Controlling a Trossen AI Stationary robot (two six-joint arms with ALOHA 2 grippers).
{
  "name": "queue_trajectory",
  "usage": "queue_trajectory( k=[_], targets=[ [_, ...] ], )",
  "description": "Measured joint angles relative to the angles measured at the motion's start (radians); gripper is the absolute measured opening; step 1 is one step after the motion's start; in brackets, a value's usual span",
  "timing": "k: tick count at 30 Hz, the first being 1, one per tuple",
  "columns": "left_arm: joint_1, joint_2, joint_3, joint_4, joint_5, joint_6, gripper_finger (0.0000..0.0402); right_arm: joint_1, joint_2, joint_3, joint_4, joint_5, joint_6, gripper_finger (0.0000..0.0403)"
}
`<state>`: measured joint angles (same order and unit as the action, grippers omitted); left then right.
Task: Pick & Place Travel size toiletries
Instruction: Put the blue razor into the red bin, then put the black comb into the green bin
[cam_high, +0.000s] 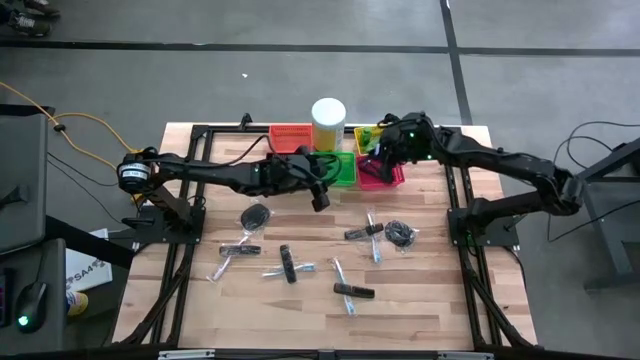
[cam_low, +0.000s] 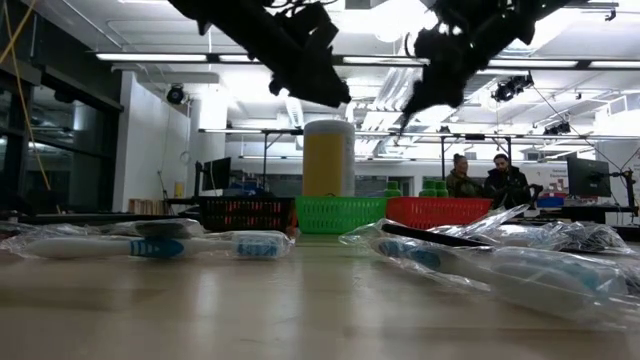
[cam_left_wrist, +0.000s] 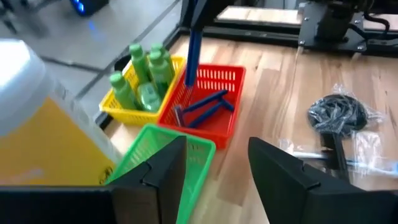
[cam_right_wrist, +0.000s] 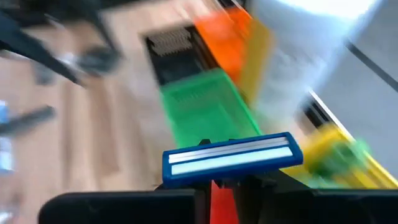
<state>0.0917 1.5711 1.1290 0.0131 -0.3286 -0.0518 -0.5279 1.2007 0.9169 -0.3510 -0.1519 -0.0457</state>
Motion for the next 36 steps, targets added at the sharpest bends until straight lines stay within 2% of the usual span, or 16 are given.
queue_trajectory(
  k=[7,12,15,27,32,36],
  targets=[
    [0.000,0.000,0.000,-0.049,0.002,-0.092,0.0174,-0.063,0.039,-0.001,-0.141,0.062,-0.003,0.0029],
    [0.000,0.000,0.000,-0.073,0.001,-0.120,0.0174,-0.082,0.110,-0.035,-0.150,0.074,-0.004,0.0030],
    [0.000,0.000,0.000,-0.077,0.002,-0.137,0.0174,-0.082,0.156,-0.043,-0.153,0.122,0.009,0.0034],
    [0.000,0.000,0.000,-0.123,0.005,-0.164,0.0174,-0.082,0.170,-0.043,-0.166,0.132,0.078,0.0134],
    [0.000,0.000,0.000,-0.124,0.005,-0.164,0.0174,-0.082,0.135,-0.037,-0.222,0.111,0.155,0.0170],
    [0.000,0.000,0.000,-0.132,0.022,-0.166,0.0174,-0.084,0.078,-0.036,-0.352,-0.031,0.245,0.0180]
  ],
)
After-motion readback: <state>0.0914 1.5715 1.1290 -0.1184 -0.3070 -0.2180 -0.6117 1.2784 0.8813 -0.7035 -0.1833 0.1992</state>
